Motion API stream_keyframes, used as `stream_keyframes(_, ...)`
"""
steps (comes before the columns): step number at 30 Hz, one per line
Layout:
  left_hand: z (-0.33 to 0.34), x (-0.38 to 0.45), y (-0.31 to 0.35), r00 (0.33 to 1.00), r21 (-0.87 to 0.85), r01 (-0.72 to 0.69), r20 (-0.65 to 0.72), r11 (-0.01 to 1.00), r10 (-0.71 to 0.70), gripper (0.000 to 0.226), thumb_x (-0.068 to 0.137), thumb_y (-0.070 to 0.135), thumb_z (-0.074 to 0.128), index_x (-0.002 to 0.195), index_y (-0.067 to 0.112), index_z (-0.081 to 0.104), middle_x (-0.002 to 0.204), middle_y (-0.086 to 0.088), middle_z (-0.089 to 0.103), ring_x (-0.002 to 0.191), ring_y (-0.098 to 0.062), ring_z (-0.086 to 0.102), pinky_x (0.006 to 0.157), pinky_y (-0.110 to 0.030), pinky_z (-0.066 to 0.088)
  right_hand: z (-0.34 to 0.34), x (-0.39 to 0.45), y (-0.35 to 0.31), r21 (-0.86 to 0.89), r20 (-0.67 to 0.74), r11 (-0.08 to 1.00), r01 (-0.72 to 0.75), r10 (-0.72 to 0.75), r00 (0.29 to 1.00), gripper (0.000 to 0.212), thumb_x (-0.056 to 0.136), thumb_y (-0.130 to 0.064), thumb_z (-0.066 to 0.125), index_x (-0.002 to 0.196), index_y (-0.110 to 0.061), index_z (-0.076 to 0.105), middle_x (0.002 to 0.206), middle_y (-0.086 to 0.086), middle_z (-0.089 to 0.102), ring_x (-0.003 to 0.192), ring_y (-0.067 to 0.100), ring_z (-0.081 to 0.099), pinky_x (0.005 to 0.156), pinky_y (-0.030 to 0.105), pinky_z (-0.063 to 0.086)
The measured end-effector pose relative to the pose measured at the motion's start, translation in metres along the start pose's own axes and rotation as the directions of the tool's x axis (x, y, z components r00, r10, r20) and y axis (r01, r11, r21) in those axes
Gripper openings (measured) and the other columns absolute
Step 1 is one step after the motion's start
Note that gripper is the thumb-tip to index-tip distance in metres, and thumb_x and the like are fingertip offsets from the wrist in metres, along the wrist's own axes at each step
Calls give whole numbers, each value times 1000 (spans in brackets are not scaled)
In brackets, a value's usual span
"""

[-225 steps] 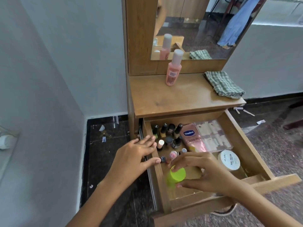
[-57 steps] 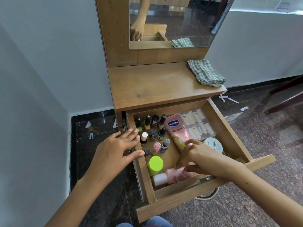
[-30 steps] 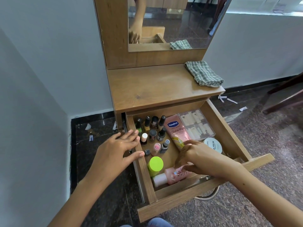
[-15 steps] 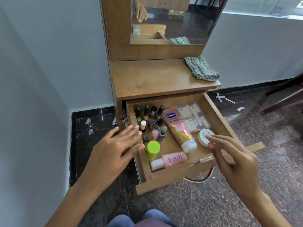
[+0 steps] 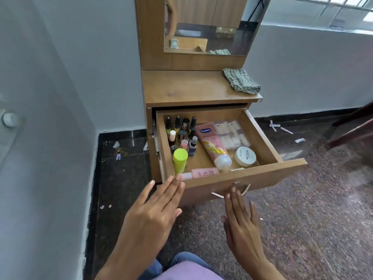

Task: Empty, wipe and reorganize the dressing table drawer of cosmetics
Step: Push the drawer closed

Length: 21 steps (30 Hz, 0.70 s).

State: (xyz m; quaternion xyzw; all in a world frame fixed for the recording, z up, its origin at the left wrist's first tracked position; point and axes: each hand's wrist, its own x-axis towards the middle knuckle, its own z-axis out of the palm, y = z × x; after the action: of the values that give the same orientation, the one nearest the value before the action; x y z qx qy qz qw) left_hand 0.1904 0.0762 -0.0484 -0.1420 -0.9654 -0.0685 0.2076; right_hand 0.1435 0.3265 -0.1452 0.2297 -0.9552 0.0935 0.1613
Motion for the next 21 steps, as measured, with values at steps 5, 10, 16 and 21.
stream_keyframes(5,3,4,1,998,56,56,12,997,-57,49,88,27,39,133,8,46,143,-6,39,131,-18,38,108,-39,23,2,11,0,-1,-44,1000,29,-29,999,51,94,-21,36,142,-5,33,150,12,34,140,22,30,113,45,21)
stream_keyframes(10,9,20,-8,990,43,134,33,990,-136,52,89,29,36,134,7,44,144,-8,38,132,-20,37,110,-39,18,11,35,-1,10,-21,1000,23,-23,1000,52,93,-22,36,143,-7,33,152,10,31,141,22,30,112,48,22)
stream_keyframes(16,19,54,-33,978,52,196,59,979,-199,53,90,32,32,138,8,39,147,-8,32,135,-21,30,110,-41,18,24,84,-2,18,-22,1000,9,-8,1000,49,100,-25,21,144,-6,35,154,9,28,141,21,28,114,46,17)
stream_keyframes(21,32,89,-61,963,81,245,92,966,-252,67,88,48,31,142,8,29,151,-8,24,138,-21,23,110,-42,17,41,134,1,24,-23,999,21,-21,1000,52,97,-22,33,146,-6,30,156,8,23,143,21,24,113,49,20)
